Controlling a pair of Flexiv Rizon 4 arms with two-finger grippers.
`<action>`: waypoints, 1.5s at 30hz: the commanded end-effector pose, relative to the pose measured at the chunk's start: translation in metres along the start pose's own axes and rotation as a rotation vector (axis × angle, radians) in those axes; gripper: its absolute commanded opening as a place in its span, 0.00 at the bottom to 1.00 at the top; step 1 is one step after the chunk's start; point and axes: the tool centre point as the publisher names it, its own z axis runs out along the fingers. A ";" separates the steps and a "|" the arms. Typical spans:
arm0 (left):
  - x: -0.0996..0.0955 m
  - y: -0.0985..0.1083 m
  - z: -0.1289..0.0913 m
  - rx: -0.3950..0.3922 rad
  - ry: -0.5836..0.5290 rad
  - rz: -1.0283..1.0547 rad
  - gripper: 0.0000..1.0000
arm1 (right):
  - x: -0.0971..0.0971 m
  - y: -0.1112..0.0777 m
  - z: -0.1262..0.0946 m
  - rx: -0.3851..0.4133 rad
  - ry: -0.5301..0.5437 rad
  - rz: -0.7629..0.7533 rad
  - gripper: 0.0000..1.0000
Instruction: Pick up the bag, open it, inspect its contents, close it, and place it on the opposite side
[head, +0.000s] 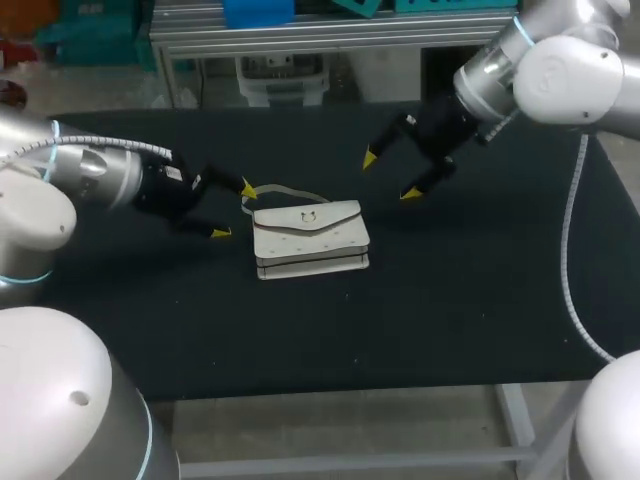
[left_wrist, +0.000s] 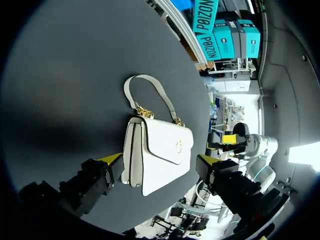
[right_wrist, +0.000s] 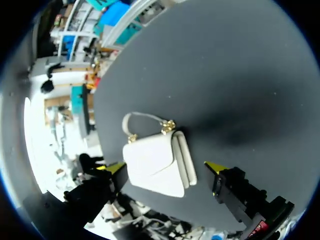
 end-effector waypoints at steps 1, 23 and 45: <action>-0.006 -0.005 0.006 -0.041 0.134 0.027 1.00 | -0.008 -0.003 0.009 -0.013 0.181 -0.039 1.00; -0.012 -0.019 0.019 -0.233 0.178 0.062 1.00 | -0.003 0.002 0.031 0.082 0.215 -0.106 1.00; -0.010 -0.003 0.031 -0.310 0.203 0.060 1.00 | 0.003 -0.005 0.062 0.132 0.247 -0.130 1.00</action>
